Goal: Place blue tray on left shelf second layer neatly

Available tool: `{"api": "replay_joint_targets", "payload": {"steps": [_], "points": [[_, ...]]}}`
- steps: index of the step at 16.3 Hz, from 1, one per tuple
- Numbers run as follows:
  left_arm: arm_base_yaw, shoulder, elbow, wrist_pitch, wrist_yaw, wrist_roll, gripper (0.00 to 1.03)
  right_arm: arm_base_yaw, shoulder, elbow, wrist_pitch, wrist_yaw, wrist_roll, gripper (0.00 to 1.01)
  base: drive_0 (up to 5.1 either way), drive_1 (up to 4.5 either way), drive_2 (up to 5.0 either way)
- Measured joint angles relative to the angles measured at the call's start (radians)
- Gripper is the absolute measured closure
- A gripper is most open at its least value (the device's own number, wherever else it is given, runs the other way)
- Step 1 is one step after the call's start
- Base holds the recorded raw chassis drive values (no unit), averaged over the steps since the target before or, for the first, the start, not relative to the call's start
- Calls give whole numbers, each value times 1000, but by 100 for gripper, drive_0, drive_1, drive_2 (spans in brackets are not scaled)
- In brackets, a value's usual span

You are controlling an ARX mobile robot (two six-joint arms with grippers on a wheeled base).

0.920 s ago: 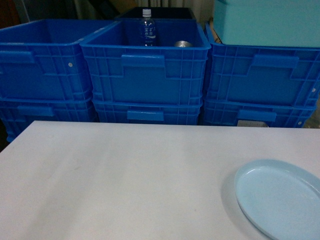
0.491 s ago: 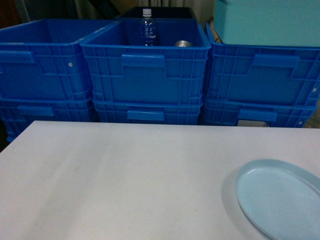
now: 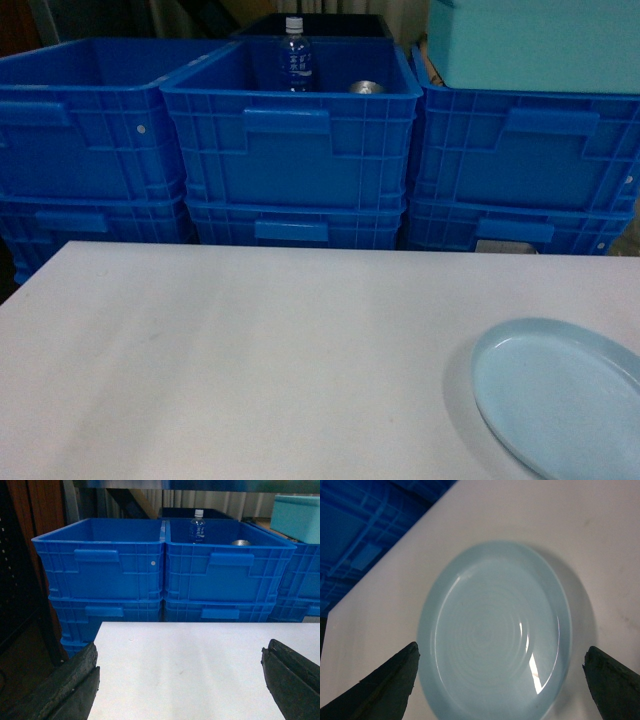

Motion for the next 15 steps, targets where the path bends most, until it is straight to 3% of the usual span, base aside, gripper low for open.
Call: {"api": "replay_joint_targets", "payload": {"steps": [5,6,10,15], "points": [[0,0,0,0,0,0,5,-17,-94,1,-13,-8,-13,3,0,0,0],[0,0,0,0,0,0,5,-17,-89,11,-29,20,-33,3,0,0,0],[0,0,0,0,0,0,5,-1,106,73,-52,65,-57,3,0,0,0],[0,0,0,0,0,0,5,23,178,149,-60,73,-55,3,0,0,0]]}}
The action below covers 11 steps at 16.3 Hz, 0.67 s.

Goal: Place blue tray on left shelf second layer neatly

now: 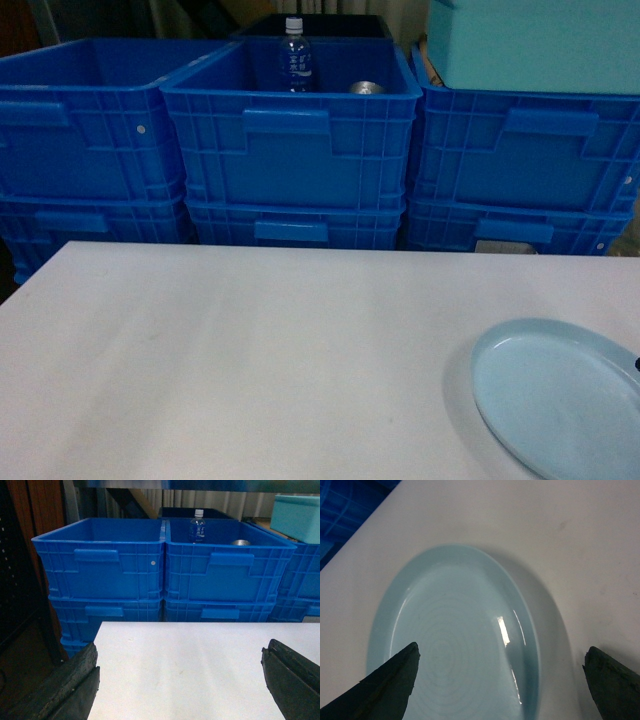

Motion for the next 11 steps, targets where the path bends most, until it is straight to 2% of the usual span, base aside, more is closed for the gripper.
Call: {"api": "replay_joint_targets", "payload": {"steps": [3,5,7,9,11], "points": [[0,0,0,0,0,0,5,15,24,6,16,-5,20,3,0,0,0],[0,0,0,0,0,0,5,54,24,0,30,-11,34,3,0,0,0],[0,0,0,0,0,0,5,87,24,-5,29,-13,36,3,0,0,0],[0,0,0,0,0,0,5,92,27,-6,29,-7,35,4,0,0,0],[0,0,0,0,0,0,5,74,57,-15,56,3,1,29,0,0,0]]}}
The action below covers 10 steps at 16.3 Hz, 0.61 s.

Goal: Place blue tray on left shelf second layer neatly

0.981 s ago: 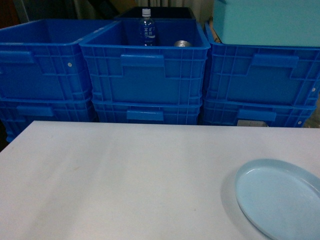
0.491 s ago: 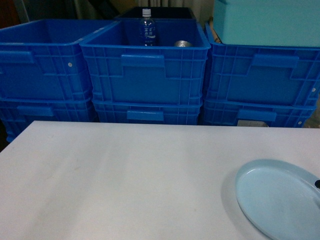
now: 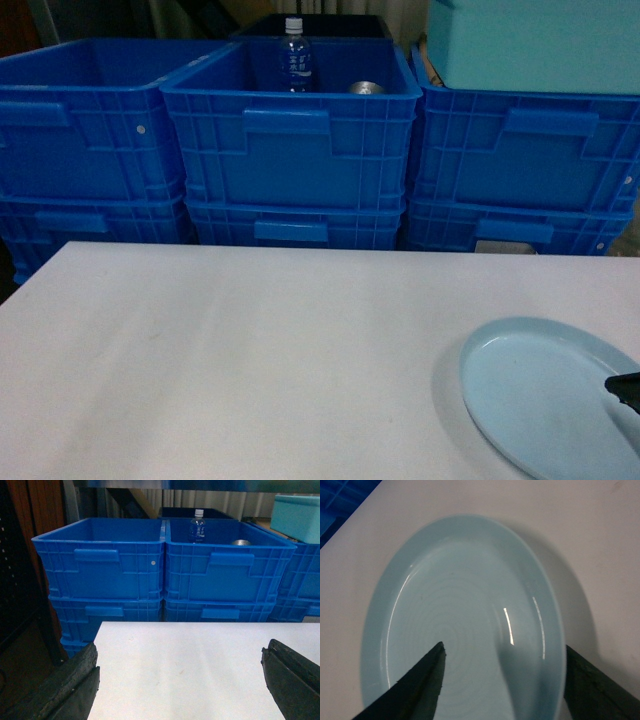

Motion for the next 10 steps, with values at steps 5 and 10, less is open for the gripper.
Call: {"api": "replay_joint_targets", "payload": {"steps": [5,10], "points": [[0,0,0,0,0,0,5,-9,6,-63,56,29,-34,88,0,0,0],[0,0,0,0,0,0,5,47,-482,-42,-129,-33,0,99,0,0,0]]}}
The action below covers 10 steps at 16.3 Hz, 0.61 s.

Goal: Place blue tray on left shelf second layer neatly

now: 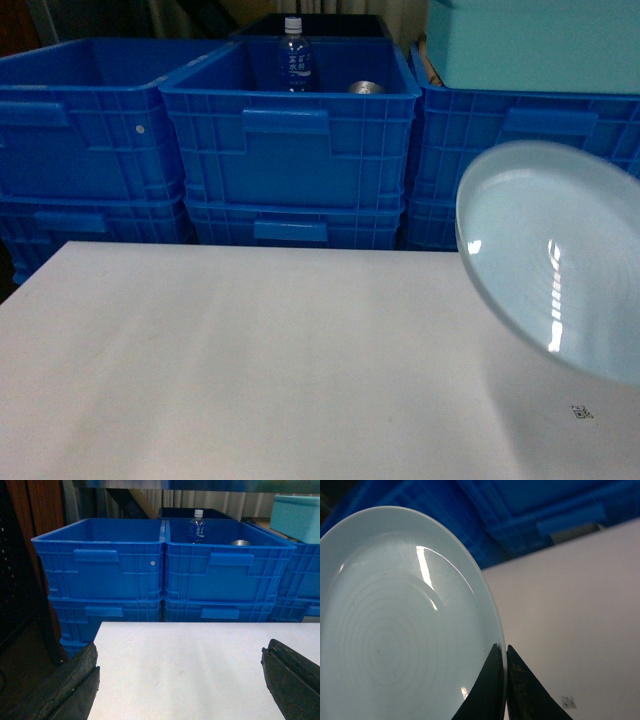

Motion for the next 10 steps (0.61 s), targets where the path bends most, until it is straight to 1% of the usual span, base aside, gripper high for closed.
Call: {"api": "replay_joint_targets", "payload": {"steps": [1,2,3,4,5,6,7,8,9,10], "points": [[0,0,0,0,0,0,5,11,-119,46,-100,-25,-30,99,0,0,0],[0,0,0,0,0,0,5,8,-228,82,-195,-36,-78,99,0,0,0],[0,0,0,0,0,0,5,-13,-324,90,-260,-32,-147,99,0,0,0],[0,0,0,0,0,0,5,-45,-394,89,-311,-31,-207,99,0,0,0],[0,0,0,0,0,0,5,-89,-472,80,-358,-29,-281,99,0,0,0],[0,0,0,0,0,0,5,-128,-544,61,-390,-32,-325,99,0,0,0],[0,0,0,0,0,0,5,-142,-634,26,-419,-12,-365,99,0,0,0],[0,0,0,0,0,0,5,-104,-729,-16,-440,29,-384,99,0,0,0],[0,0,0,0,0,0,5,-24,-803,-56,-446,91,-390,99,0,0,0],[0,0,0,0,0,0,5,52,-830,-84,-431,159,-390,99,0,0,0]]}}
